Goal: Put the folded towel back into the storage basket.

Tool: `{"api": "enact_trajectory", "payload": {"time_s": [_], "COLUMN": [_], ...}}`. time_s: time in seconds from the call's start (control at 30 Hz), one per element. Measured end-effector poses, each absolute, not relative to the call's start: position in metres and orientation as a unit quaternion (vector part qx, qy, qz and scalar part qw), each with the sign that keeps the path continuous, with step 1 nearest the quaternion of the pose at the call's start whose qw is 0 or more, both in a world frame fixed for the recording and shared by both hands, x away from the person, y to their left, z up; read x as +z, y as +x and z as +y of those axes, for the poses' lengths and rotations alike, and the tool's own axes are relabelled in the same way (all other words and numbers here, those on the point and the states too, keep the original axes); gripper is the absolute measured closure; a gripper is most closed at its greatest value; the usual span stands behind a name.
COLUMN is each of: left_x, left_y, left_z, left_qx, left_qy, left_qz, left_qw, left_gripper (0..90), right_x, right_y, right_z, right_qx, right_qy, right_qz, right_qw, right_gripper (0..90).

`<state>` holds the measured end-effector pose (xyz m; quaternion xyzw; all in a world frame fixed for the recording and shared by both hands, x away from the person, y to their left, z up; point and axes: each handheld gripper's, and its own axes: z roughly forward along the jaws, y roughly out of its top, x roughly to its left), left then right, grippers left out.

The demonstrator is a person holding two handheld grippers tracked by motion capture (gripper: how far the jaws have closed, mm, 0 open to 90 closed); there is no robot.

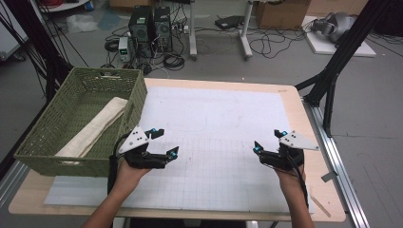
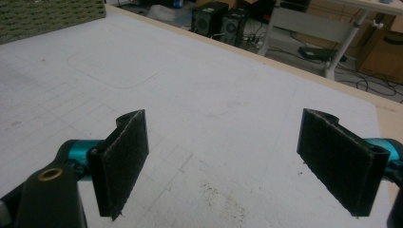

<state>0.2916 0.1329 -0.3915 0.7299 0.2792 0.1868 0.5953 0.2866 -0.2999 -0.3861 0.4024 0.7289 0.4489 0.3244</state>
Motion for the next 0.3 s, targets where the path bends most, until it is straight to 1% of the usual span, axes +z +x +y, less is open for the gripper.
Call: {"api": "enact_trajectory", "payload": {"time_s": [0.3], "left_x": [-0.3937], "left_y": [0.292], "left_z": [0.1305], "left_qx": [0.186], "left_qy": [0.733], "left_qz": [0.277], "left_qw": [0.592], "left_gripper": [17.3], "right_x": [-0.3885], "right_y": [0.2878], "right_z": [-0.2994], "right_qx": [0.451], "right_qy": [0.405], "right_qz": [0.728], "right_qw": [0.32], "right_gripper": [16.2]}}
